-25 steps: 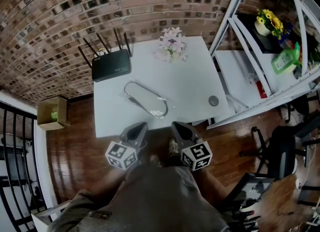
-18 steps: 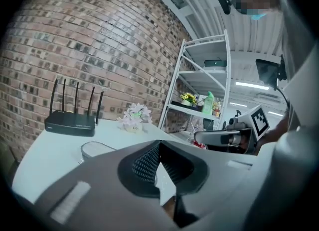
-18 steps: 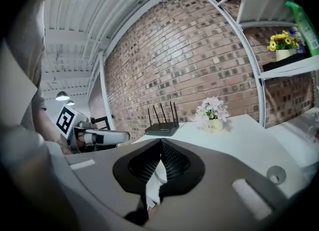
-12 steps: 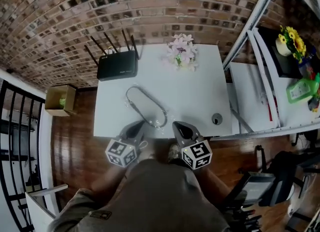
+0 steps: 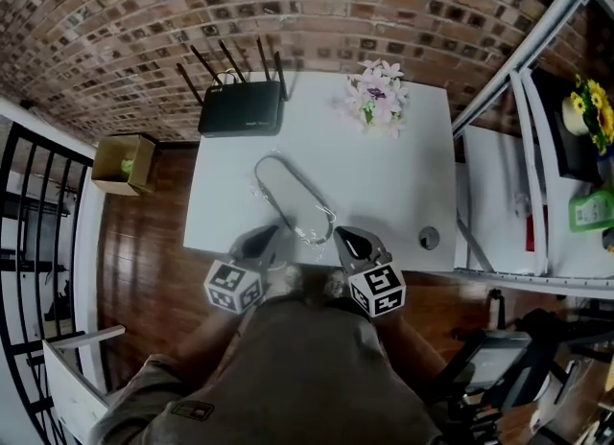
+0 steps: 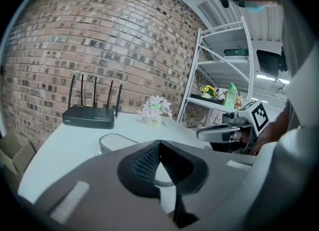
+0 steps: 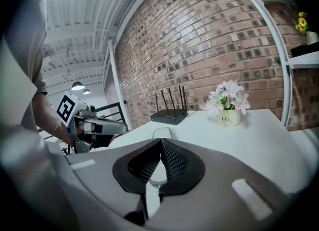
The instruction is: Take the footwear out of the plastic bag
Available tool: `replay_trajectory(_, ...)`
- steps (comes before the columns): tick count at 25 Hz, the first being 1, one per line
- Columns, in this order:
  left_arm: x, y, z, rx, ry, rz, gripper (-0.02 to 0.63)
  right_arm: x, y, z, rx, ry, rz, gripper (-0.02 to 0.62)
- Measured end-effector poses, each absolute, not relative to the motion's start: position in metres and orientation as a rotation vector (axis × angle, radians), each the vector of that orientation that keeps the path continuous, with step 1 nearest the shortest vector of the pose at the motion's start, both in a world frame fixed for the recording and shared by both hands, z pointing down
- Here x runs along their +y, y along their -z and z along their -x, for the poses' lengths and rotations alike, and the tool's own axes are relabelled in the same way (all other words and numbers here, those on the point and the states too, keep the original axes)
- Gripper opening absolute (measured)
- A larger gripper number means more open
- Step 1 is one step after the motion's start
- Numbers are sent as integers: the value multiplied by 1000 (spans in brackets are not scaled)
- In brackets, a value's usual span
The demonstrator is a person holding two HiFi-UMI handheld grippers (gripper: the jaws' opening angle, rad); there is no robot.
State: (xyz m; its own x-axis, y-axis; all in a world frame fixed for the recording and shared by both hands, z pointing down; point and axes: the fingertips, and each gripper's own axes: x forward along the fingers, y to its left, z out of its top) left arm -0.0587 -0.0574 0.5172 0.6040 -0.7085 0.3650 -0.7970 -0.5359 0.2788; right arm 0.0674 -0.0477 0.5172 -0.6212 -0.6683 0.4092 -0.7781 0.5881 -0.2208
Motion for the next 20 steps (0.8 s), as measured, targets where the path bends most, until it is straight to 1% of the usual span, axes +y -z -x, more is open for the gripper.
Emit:
replay_trajectory(3, -64, -524, 70, -1212, -301, -2402, 2, -55, -523, -57, -2522, -540, -1150, 12)
replay_trajectory(9, -67, -542, 83, -1188, -326, -2387, 2, -71, -550, -53, -2442, -551, -1094, 96)
replay_trajectory(14, -70, -558, 88, -1170, -342, -2394, 2, -84, -584, -57, -2348, -612, -1018, 184)
replay_trajectory(20, -75, -566, 97, -1153, -396, -2388, 2, -93, -605, -53, -2282, -601, -932, 221)
